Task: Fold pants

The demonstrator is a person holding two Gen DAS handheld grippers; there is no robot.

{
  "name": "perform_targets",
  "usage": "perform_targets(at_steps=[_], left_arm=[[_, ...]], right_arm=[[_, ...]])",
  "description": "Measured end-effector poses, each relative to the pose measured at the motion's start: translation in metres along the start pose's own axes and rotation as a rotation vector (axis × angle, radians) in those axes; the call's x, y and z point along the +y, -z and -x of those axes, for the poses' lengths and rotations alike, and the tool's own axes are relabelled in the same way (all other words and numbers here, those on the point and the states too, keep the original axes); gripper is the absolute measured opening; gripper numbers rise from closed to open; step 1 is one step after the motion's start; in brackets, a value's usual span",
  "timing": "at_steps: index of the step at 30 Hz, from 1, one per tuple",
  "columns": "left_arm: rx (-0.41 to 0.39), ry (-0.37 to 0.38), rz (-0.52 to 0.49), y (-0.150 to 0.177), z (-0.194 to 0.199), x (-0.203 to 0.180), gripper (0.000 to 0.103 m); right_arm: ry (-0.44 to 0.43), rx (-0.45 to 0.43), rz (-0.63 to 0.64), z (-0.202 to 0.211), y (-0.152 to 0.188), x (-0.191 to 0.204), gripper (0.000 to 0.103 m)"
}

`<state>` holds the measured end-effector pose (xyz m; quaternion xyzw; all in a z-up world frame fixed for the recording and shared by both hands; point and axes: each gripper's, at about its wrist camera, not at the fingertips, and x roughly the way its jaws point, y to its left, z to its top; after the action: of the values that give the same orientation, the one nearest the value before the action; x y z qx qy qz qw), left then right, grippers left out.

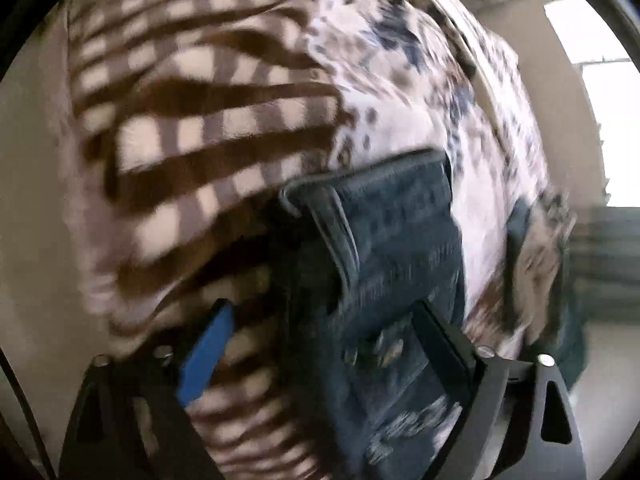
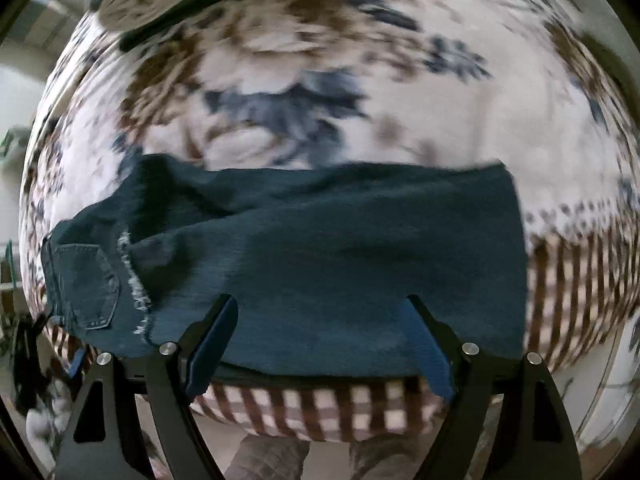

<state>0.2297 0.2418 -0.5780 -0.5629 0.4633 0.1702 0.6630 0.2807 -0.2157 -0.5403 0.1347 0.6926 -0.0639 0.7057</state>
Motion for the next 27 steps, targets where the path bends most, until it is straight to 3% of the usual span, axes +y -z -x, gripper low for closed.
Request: perform_targets(at_steps=[1, 4, 6, 9, 12, 15, 17, 19, 22, 27], left_arm=[[-0.004, 0.003, -0.001, -0.001, -0.006, 0.000, 0.054], [-0.012, 0.055, 0.044, -0.008, -0.031, 0.008, 0.050], [0.007, 0.117, 0.076, -0.012, -0.038, 0.020, 0.056], [0.017, 0.207, 0.084, -0.015, -0.043, 0.022, 0.078], [0.024, 0.194, 0.040, -0.017, -0.038, 0.017, 0.084], [0.022, 0.145, 0.023, -0.018, -0.036, 0.008, 0.083], [-0.006, 0.120, -0.007, -0.018, -0.030, -0.002, 0.063], [-0.035, 0.081, -0.099, -0.013, -0.020, -0.017, 0.035], [-0.092, 0.042, -0.215, -0.003, -0.006, -0.040, 0.028], [-0.176, 0.016, -0.339, 0.018, 0.025, -0.075, 0.026]], right_arm=[[0.006, 0.002, 0.019, -0.001, -0.001, 0.010, 0.085], [0.012, 0.016, 0.055, -0.008, -0.003, 0.028, 0.085], [0.016, 0.027, 0.067, -0.011, -0.005, 0.038, 0.085], [0.010, 0.044, 0.065, -0.016, -0.008, 0.048, 0.085], [-0.009, 0.057, 0.052, -0.018, -0.007, 0.050, 0.085], [-0.019, 0.060, 0.047, -0.020, -0.005, 0.050, 0.085], [-0.022, 0.062, 0.045, -0.025, -0.002, 0.052, 0.085], [-0.015, 0.059, 0.045, -0.029, 0.001, 0.050, 0.085], [0.003, 0.045, 0.040, -0.036, 0.004, 0.044, 0.085], [0.030, 0.029, 0.015, -0.047, 0.010, 0.025, 0.085]])
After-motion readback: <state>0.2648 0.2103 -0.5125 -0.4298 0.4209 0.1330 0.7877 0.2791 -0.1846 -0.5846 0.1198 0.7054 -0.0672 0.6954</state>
